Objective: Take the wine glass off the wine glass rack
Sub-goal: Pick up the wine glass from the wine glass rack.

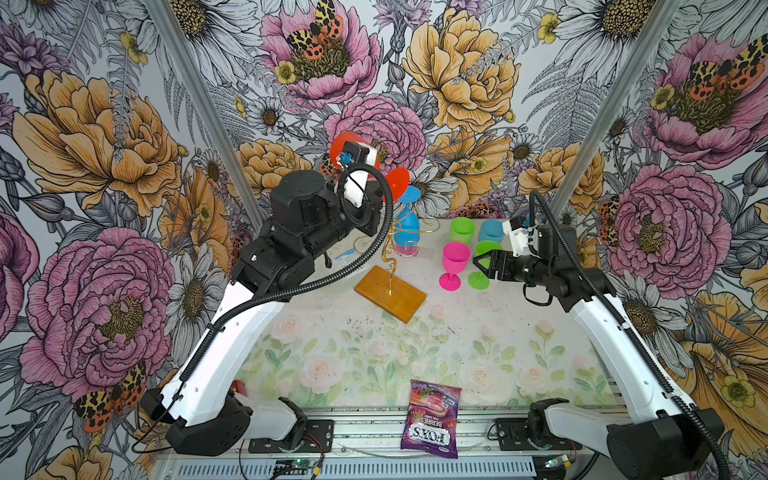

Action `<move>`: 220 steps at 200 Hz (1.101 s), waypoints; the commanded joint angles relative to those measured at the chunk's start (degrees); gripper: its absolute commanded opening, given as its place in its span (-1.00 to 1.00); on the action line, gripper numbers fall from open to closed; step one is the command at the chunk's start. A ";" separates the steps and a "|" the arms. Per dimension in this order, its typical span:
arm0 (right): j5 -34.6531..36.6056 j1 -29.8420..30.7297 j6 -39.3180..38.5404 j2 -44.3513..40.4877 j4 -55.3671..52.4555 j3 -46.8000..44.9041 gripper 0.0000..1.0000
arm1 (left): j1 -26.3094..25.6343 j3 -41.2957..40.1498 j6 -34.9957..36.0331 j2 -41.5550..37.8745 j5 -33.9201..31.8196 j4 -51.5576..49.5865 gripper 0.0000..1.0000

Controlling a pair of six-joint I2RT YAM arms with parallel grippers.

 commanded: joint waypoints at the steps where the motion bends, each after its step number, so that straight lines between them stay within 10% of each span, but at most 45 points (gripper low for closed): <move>1: -0.20 -0.42 1.90 -0.03 1.55 2.74 0.45 | -6.52 -4.38 12.11 -0.56 -10.41 0.62 -1.00; 64: -6.11 -5.34 6.59 1.70 1.15 3.01 0.45 | -24.86 -22.30 25.39 -7.47 -13.65 13.38 -1.00; 220: -5.27 -6.92 0.97 9.22 -20.87 15.24 0.45 | -34.46 -58.28 46.60 -13.26 -14.24 35.21 -1.00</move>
